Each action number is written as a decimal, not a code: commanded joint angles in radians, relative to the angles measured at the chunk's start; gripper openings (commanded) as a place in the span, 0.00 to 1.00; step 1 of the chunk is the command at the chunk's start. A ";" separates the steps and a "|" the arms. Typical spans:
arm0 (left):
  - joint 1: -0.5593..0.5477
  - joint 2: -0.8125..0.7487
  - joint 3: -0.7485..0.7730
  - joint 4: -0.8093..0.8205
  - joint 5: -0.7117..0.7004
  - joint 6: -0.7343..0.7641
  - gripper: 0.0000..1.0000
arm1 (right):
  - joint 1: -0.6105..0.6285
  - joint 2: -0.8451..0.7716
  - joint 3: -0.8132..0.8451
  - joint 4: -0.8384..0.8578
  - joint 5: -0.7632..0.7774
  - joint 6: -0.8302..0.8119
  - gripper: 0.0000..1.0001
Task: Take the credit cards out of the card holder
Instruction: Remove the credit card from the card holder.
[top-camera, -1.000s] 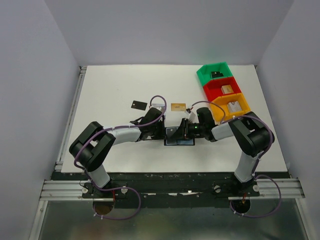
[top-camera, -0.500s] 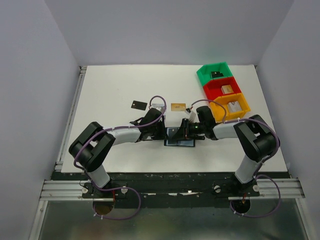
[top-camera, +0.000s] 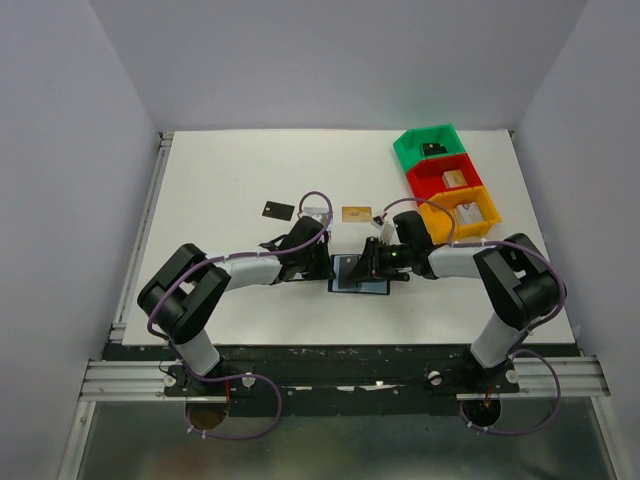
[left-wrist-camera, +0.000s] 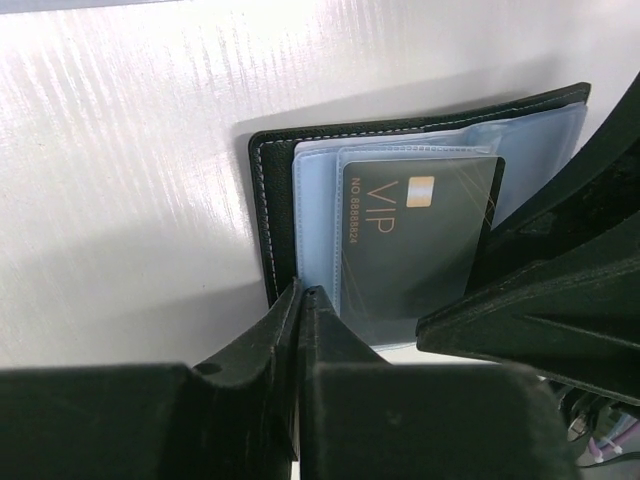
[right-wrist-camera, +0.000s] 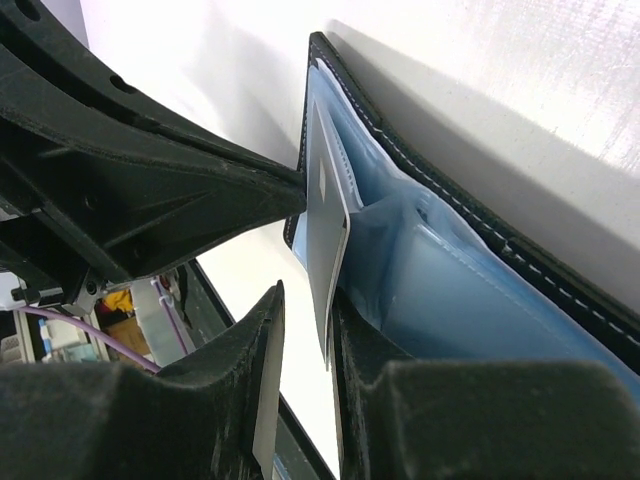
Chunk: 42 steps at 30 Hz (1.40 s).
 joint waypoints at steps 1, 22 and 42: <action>-0.001 0.013 -0.010 -0.051 -0.030 0.005 0.06 | 0.007 -0.040 0.025 -0.041 0.028 -0.028 0.31; -0.003 0.029 -0.014 -0.082 -0.053 -0.010 0.00 | -0.001 -0.117 0.026 -0.142 0.077 -0.063 0.29; -0.001 0.001 -0.036 -0.087 -0.067 -0.002 0.00 | -0.039 -0.155 -0.003 -0.229 0.180 -0.060 0.00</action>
